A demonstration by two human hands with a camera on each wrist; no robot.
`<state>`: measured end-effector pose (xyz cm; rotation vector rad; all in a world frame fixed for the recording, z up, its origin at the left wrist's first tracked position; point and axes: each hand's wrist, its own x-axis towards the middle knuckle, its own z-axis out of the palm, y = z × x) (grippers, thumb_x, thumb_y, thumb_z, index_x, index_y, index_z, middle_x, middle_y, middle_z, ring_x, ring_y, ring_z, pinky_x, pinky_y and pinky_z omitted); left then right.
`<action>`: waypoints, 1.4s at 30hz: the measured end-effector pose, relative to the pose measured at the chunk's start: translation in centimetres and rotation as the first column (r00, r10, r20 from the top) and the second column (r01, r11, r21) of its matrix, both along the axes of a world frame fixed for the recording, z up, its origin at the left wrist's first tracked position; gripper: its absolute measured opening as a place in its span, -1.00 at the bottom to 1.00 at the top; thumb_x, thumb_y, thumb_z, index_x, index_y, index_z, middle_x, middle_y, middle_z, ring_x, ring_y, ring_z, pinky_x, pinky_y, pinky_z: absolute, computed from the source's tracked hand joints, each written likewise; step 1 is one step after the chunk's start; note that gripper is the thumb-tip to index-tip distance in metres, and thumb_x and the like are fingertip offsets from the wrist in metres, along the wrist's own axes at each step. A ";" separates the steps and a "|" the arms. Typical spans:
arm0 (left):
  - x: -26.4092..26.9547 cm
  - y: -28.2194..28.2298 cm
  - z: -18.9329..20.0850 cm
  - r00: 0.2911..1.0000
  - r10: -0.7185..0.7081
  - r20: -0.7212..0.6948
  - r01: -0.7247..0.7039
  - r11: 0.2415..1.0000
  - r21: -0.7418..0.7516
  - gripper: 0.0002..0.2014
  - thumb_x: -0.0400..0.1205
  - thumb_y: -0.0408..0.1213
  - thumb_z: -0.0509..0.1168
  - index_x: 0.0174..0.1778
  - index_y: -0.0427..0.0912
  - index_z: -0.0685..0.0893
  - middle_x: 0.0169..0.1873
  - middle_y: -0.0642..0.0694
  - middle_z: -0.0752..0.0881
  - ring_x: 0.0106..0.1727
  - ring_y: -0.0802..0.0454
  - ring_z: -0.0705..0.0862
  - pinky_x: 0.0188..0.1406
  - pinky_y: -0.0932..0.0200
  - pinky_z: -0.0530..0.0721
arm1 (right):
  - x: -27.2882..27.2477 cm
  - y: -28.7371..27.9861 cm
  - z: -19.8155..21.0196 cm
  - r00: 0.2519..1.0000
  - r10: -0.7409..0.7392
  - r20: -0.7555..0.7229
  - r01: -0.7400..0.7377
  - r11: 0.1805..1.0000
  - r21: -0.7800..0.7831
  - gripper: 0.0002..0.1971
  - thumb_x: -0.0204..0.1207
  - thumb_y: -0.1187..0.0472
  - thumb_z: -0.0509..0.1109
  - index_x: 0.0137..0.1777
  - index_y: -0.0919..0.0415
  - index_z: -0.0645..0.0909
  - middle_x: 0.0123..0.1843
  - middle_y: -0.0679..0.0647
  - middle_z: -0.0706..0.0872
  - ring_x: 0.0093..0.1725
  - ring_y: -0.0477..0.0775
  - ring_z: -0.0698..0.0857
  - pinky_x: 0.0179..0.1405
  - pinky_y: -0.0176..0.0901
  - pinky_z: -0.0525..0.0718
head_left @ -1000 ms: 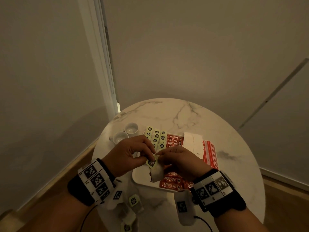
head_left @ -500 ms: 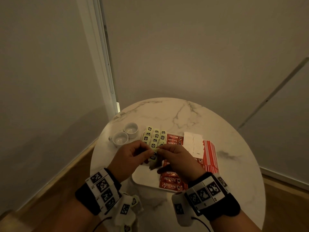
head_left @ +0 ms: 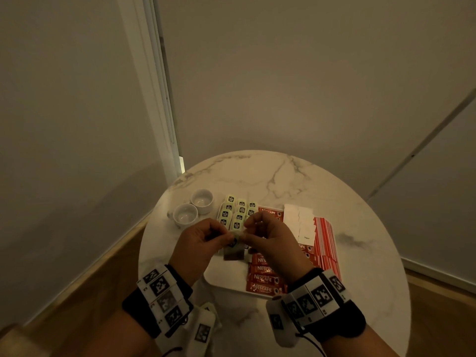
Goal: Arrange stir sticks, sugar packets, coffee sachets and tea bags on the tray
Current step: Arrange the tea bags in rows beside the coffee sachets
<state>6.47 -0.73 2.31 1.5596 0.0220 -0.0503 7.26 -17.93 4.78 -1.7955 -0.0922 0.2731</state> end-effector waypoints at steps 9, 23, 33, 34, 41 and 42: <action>0.4 -0.3 0.0 0.998 0.063 -0.014 -0.064 0.993 -0.098 -0.96 0.52 -0.49 0.39 -0.20 -0.30 0.68 -0.30 -0.20 0.77 -0.23 -0.02 0.77 -0.19 0.19 0.76 | 0.3 0.5 0.1 0.993 0.003 0.121 0.008 0.996 -0.091 -0.96 0.51 0.25 0.47 -0.14 0.15 0.65 -0.22 0.02 0.75 -0.28 -0.17 0.72 -0.21 -0.30 0.71; 0.8 -0.6 -0.8 0.999 -0.050 0.007 0.050 0.999 -0.002 -0.84 0.46 -0.58 0.42 -0.15 -0.27 0.68 -0.31 -0.05 0.78 -0.21 0.12 0.78 -0.18 0.31 0.72 | 2.0 0.1 0.5 0.974 0.153 0.170 -0.061 0.890 -0.452 -0.93 0.57 0.19 0.40 -0.11 0.04 0.57 -0.19 -0.15 0.63 -0.18 -0.25 0.60 -0.21 -0.45 0.54; 1.1 0.5 -5.6 0.904 -0.098 -0.415 0.097 0.995 -0.025 -0.64 0.50 -0.42 0.46 0.12 -0.23 0.47 -0.05 -0.26 0.77 -0.11 -0.15 0.81 -0.13 0.03 0.78 | 3.9 2.4 -5.1 0.986 0.161 -0.030 -0.155 0.855 -0.495 -0.81 0.56 0.29 0.40 0.14 0.16 0.71 0.09 0.02 0.76 0.02 -0.06 0.71 0.12 -0.12 0.74; 0.9 0.6 -6.4 0.885 -0.093 -0.456 0.102 0.995 -0.004 -0.64 0.50 -0.43 0.45 0.12 -0.23 0.45 -0.06 -0.26 0.76 -0.14 -0.14 0.81 -0.14 0.02 0.78 | 4.1 2.7 -6.4 0.989 0.133 -0.056 -0.143 0.853 -0.502 -0.82 0.55 0.29 0.40 0.12 0.15 0.72 0.07 0.01 0.76 0.01 -0.07 0.71 0.13 -0.12 0.73; 0.6 1.5 -10.2 0.775 0.018 -0.632 -0.012 1.000 0.014 -0.55 0.53 -0.46 0.42 0.26 -0.22 0.40 -0.02 -0.30 0.70 -0.04 -0.19 0.75 -0.06 -0.06 0.74 | 5.4 5.0 -13.2 0.980 -0.002 -0.197 -0.113 0.814 -0.570 -0.81 0.47 0.37 0.40 -0.01 0.14 0.77 -0.01 0.06 0.77 0.02 0.06 0.73 0.08 -0.06 0.74; 0.7 1.7 -10.5 0.767 0.034 -0.641 -0.030 0.999 0.017 -0.57 0.53 -0.45 0.42 0.26 -0.21 0.42 0.00 -0.29 0.70 -0.02 -0.20 0.74 -0.01 -0.12 0.75 | 5.6 5.4 -13.5 0.977 -0.013 -0.214 -0.115 0.812 -0.573 -0.81 0.47 0.37 0.39 -0.01 0.15 0.76 0.00 0.07 0.77 0.02 0.07 0.73 0.07 -0.05 0.74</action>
